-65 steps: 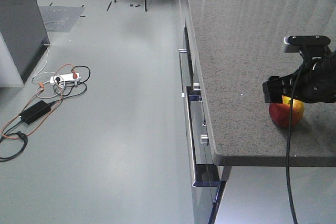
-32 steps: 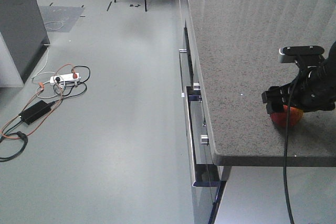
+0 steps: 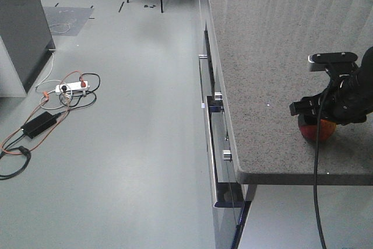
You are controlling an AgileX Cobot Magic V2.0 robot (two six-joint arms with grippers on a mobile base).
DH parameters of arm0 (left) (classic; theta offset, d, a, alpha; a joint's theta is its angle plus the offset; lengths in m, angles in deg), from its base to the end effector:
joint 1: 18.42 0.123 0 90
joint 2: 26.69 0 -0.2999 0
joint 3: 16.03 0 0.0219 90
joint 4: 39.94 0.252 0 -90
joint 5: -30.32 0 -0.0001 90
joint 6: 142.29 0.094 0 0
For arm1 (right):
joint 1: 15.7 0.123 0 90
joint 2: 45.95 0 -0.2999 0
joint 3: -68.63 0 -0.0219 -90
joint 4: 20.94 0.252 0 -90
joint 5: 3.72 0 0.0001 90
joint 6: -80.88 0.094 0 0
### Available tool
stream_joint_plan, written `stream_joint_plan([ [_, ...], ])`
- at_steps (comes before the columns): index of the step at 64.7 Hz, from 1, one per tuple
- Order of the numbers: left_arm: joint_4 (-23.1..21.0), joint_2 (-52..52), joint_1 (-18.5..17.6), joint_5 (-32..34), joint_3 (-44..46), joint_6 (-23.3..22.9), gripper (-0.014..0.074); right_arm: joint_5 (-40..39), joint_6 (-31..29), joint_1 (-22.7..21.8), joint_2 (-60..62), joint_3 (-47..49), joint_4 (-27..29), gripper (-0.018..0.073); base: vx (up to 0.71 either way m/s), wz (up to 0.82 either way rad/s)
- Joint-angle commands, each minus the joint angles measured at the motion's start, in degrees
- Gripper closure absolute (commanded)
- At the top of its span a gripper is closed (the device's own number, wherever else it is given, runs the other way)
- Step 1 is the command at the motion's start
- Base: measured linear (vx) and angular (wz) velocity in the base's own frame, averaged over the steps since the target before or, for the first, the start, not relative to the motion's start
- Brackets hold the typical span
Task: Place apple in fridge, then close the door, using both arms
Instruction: 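Lift the apple off the countertop with the right gripper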
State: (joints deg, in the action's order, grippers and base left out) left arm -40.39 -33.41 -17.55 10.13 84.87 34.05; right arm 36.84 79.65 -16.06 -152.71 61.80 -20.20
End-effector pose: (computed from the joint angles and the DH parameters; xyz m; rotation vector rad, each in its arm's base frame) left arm 0.0422 0.0004 0.1723 -0.0781 1.8488 -0.0416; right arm 0.3671 -0.0015 0.2447 -0.0098 2.6903 0.0058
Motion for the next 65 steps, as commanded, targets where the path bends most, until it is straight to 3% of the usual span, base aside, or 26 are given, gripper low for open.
stream_joint_plan([
  [1,-0.2,0.8,-0.1,4.0,-1.1,-0.1,0.0602,-2.0,-0.2,0.0,2.3,1.8,-0.2,0.0218,0.00,0.00],
  [21,-0.2,0.8,-0.1,4.0,-1.1,-0.1,0.0602,-2.3,-0.2,0.0,2.6,1.8,-0.3,0.0375,0.00,0.00],
  [52,-0.2,0.8,-0.1,4.0,-1.1,-0.1,0.0602,-1.5,-0.2,0.0,16.9,1.8,0.1,0.0370,0.00,0.00],
  [65,-0.2,0.8,-0.1,4.0,-1.1,-0.1,0.0602,3.8,-0.2,0.0,24.8,1.6,0.1,0.0368,0.00,0.00],
])
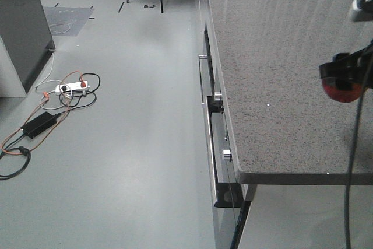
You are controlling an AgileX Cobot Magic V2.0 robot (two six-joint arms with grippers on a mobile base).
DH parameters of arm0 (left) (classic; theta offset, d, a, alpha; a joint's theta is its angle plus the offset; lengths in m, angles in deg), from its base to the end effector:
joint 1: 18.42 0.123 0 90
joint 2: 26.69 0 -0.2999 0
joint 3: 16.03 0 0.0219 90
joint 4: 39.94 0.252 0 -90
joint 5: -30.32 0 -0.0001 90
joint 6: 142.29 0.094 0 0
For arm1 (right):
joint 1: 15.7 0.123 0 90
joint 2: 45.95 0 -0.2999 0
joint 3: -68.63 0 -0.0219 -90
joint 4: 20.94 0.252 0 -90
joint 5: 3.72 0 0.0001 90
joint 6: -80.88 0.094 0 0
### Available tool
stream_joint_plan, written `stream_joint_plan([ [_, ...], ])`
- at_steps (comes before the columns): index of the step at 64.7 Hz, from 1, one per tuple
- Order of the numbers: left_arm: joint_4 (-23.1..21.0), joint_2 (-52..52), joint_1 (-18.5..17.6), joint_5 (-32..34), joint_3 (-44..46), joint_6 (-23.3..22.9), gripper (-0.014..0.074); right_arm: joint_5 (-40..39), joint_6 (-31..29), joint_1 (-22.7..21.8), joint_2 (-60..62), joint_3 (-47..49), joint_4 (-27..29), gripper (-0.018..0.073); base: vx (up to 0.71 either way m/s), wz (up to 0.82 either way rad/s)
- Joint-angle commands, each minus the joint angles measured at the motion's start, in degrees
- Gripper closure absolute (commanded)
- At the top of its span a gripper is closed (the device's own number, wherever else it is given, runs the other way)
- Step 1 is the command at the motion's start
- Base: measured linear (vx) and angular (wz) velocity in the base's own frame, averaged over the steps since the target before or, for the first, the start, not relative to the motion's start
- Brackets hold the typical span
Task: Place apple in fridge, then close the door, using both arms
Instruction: 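Lift the apple off the countertop with the right gripper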
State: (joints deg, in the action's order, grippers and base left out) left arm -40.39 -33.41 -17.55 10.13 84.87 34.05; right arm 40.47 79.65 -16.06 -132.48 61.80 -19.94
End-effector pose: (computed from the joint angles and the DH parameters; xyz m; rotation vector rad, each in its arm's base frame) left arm 0.0422 0.0004 0.1723 -0.0781 1.8488 -0.0416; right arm 0.2981 -0.0007 0.3600 -0.0089 2.4005 0.0075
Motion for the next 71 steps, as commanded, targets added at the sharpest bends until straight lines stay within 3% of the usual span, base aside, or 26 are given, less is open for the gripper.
stream_joint_plan([
  [1,-0.2,0.8,-0.1,4.0,-1.1,-0.1,0.0602,0.7,-0.2,0.0,5.0,1.6,-0.1,0.0368,0.00,0.00],
  [8,-0.2,0.8,-0.1,4.0,-1.1,-0.1,0.0602,3.8,-0.6,0.0,8.6,1.5,0.8,0.0367,0.00,0.00],
  [14,-0.2,0.8,-0.1,4.0,-1.1,-0.1,0.0602,1.5,-1.6,0.0,13.1,-1.7,2.4,0.0365,0.00,0.00],
  [30,-0.2,0.8,-0.1,4.0,-1.1,-0.1,0.0602,-6.8,-1.9,0.0,26.9,-17.3,6.3,0.0365,0.00,0.00],
  [45,-0.2,0.8,-0.1,4.0,-1.1,-0.1,0.0602,-5.0,-2.0,0.0,38.9,-29.7,7.0,0.0365,0.00,0.00],
  [71,-0.2,0.8,-0.1,4.0,-1.1,-0.1,0.0602,-2.4,-2.0,0.0,50.7,-32.4,6.4,0.0365,0.00,0.00],
])
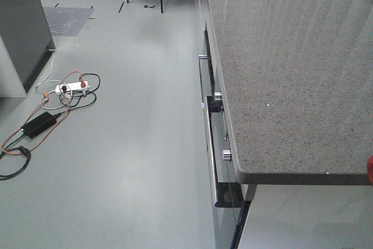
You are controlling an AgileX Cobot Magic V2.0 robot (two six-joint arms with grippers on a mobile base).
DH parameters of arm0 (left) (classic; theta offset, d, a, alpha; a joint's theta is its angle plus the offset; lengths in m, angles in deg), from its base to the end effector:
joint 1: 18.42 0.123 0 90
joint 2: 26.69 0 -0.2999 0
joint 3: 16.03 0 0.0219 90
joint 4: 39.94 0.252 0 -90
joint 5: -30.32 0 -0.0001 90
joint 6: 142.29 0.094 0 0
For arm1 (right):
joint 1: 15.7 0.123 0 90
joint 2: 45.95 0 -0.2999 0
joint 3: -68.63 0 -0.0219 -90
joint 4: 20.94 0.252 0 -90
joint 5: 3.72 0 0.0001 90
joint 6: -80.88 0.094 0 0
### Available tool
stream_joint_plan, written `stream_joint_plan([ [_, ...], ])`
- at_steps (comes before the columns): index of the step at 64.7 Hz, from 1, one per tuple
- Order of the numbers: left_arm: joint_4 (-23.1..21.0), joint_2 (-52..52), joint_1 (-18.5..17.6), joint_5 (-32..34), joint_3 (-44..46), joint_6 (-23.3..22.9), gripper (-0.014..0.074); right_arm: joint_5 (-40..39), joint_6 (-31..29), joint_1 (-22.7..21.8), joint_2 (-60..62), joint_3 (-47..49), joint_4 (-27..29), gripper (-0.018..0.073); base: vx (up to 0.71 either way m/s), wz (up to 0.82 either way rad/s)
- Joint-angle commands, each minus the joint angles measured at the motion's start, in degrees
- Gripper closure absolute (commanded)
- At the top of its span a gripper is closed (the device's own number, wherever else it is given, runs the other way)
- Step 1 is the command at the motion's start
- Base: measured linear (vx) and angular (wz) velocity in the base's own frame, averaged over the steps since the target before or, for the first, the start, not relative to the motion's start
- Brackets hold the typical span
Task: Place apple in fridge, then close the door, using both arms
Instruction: 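Lift the apple off the countertop with the right gripper, then turn the base away from the counter holding the apple in the right gripper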
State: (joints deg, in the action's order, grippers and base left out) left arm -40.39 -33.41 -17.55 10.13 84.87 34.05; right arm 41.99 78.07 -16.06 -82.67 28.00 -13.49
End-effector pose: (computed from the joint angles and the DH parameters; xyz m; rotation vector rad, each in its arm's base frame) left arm 0.0422 0.0004 0.1723 -0.0781 1.8488 -0.0416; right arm 0.0794 0.0082 0.3281 -0.0026 2.1432 0.1205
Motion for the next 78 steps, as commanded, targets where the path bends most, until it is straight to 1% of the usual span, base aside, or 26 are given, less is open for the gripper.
stream_joint_plan([
  [1,-0.2,0.8,-0.1,4.0,-1.1,-0.1,0.0602,-3.9,-0.5,0.0,1.0,1.4,-0.1,0.0365,0.00,0.00],
  [78,-0.2,0.8,-0.1,4.0,-1.1,-0.1,0.0602,-3.3,-0.5,0.0,1.5,1.4,0.7,0.0365,0.00,0.00],
])
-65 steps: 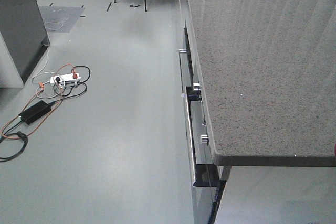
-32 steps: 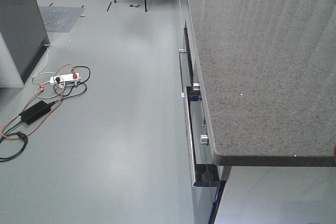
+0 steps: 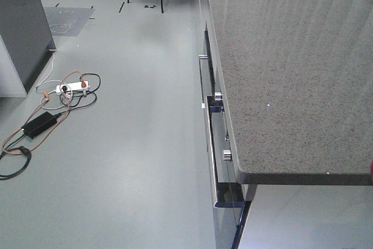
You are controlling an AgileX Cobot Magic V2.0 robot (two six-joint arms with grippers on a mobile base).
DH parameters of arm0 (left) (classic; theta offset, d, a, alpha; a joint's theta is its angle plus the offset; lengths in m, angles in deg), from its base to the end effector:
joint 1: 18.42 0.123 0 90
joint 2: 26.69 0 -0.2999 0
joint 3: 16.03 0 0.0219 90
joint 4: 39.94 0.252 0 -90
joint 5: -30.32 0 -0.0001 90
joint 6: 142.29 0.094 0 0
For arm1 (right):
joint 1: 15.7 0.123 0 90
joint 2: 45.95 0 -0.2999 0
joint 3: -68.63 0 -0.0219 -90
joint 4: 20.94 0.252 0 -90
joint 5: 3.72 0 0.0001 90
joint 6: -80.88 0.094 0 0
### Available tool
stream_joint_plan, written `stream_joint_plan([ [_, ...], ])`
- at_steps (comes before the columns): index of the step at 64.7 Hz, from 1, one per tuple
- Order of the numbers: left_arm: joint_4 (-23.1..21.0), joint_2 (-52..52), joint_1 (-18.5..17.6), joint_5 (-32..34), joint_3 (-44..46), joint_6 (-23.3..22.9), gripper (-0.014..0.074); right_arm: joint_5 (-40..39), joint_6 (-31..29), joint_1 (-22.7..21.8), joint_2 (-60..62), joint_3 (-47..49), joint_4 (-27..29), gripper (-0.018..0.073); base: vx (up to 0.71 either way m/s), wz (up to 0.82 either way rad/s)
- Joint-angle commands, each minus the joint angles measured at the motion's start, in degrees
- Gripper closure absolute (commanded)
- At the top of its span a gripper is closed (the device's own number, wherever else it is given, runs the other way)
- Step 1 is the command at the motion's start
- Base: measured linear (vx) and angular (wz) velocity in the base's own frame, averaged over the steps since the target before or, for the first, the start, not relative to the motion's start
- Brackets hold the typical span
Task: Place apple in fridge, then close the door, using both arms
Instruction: 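Turn the base away from the counter holding the apple in the right gripper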
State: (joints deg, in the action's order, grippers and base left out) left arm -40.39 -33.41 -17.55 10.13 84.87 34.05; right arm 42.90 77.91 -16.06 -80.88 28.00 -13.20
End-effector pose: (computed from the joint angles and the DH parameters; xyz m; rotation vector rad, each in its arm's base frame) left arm 0.0422 0.0004 0.1723 -0.0781 1.8488 -0.0416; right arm 0.0721 0.0088 0.3292 -0.0074 2.1274 0.1250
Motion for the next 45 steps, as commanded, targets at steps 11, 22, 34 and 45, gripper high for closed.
stream_joint_plan([
  [11,-0.2,0.8,-0.1,4.0,-1.1,-0.1,0.0602,-3.8,-0.4,0.0,-0.2,1.4,0.5,0.0365,0.00,0.04],
  [22,-0.2,0.8,-0.1,4.0,-1.1,-0.1,0.0602,-3.0,-0.4,0.0,-0.2,1.4,0.5,0.0365,0.00,0.16],
  [34,-0.2,0.8,-0.1,4.0,-1.1,-0.1,0.0602,-2.9,-0.4,0.0,-0.2,1.4,0.5,0.0365,-0.03,0.28],
  [45,-0.2,0.8,-0.1,4.0,-1.1,-0.1,0.0602,-2.9,-0.4,0.0,-0.2,1.4,0.5,0.0365,-0.07,0.41],
])
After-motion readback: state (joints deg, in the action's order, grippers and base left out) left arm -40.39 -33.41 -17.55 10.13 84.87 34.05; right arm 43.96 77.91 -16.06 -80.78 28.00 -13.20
